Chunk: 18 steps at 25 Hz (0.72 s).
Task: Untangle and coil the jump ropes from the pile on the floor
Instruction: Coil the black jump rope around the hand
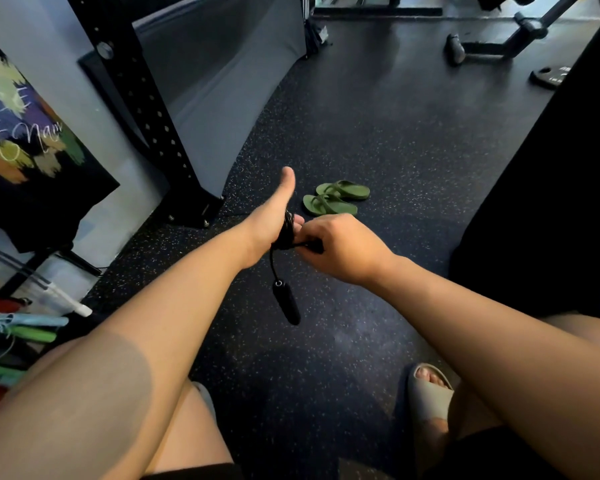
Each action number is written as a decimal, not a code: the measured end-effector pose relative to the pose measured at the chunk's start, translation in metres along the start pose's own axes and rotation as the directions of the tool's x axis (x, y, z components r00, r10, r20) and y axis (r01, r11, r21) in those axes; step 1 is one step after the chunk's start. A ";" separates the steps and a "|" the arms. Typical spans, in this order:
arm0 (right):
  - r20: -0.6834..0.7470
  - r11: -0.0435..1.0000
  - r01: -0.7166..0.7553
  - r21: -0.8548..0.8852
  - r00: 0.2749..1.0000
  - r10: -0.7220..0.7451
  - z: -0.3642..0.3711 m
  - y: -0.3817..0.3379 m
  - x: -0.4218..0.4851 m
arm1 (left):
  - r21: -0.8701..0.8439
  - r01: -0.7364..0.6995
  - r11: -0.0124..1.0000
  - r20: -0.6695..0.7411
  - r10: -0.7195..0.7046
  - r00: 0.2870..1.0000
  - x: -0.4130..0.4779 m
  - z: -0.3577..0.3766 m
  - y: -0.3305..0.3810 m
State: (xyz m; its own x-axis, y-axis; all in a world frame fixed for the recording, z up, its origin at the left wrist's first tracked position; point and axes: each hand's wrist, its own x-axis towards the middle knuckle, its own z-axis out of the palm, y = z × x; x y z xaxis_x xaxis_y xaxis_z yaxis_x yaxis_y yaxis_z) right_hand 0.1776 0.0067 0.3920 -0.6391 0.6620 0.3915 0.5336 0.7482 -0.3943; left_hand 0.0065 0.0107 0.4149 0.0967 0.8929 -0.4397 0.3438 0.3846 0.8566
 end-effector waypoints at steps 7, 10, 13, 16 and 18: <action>0.013 0.987 0.098 0.130 0.995 -0.101 -0.012 -0.001 0.000 | 0.123 0.045 0.991 0.155 -0.064 0.986 -0.003 -0.006 0.006; 0.048 0.988 0.062 0.138 0.996 -0.069 -0.012 -0.002 0.001 | 0.189 0.040 0.981 0.081 -0.056 0.995 -0.007 0.000 0.004; 0.102 0.979 0.012 0.205 0.994 -0.033 -0.012 0.000 0.001 | 0.232 0.006 0.973 0.083 -0.026 0.996 -0.013 0.002 0.004; 0.127 0.950 -0.049 0.309 0.992 0.010 -0.011 0.004 -0.002 | 0.273 0.030 0.962 0.158 -0.075 0.985 -0.013 -0.005 0.001; 0.136 0.912 -0.104 0.396 0.989 0.054 -0.009 0.009 -0.004 | 0.274 0.034 0.961 0.256 -0.107 0.961 -0.017 -0.004 0.002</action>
State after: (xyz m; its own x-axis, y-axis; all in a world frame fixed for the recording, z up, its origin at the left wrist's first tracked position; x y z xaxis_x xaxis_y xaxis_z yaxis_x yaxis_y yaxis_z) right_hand 0.1900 0.0116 0.3949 -0.6789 0.6892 0.2532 0.3338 0.5969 -0.7296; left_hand 0.0022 -0.0025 0.4249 0.2956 0.7567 -0.5831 0.5894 0.3358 0.7347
